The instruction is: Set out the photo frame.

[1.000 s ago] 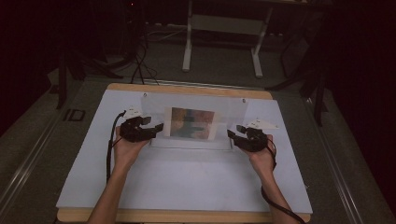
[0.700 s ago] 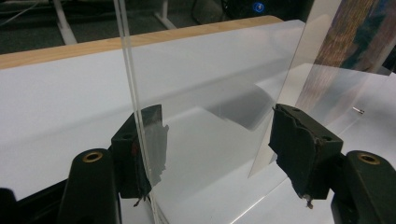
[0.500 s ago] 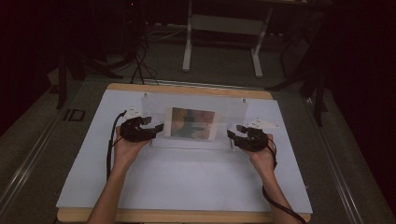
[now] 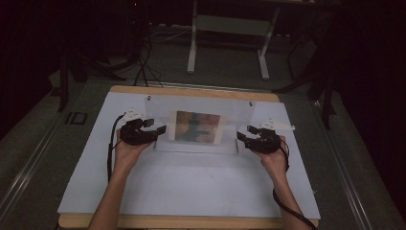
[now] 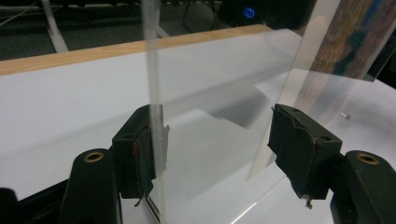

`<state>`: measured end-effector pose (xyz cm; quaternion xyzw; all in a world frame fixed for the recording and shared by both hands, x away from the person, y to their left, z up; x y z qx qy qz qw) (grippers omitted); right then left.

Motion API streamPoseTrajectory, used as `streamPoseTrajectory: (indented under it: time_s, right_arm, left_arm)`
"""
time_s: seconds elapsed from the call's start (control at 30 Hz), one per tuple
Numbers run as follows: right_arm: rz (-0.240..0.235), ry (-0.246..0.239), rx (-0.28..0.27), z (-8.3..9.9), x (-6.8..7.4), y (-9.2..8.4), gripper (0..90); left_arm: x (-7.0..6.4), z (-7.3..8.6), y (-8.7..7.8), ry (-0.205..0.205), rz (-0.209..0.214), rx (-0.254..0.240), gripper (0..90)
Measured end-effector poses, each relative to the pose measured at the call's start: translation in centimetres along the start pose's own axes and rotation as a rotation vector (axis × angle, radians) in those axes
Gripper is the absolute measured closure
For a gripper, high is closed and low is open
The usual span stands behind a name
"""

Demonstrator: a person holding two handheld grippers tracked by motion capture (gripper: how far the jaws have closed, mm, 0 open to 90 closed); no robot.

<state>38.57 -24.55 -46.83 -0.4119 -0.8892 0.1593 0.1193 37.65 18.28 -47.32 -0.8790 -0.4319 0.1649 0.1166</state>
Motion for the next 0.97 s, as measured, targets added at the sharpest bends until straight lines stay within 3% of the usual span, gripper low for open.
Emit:
streamPoseTrajectory:
  time_s: [0.17,0.3,0.97]
  right_arm:
    - [-0.006,-0.002,0.001,-0.2,-0.3,-0.4,42.3]
    - [-0.013,-0.012,0.008,-0.3,-0.5,-0.6,42.4]
    - [-0.031,0.0,0.049,0.0,-2.3,-1.4,42.6]
  left_arm:
    - [0.3,-0.3,-0.7,-0.005,0.006,-0.021,36.6]
    - [0.4,-0.7,-1.2,0.014,0.005,-0.016,37.3]
    - [1.9,-1.1,-3.1,-0.016,-0.008,-0.052,37.4]
Point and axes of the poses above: each handheld gripper's, and its own axes: y roughly forward along the jaws, z roughly out of its underside, x roughly to its left, the point moved 1 cm from there along y, roughly forward along the jaws, and after that the axes turned 5 degrees about -x, right-handed, at the moved point
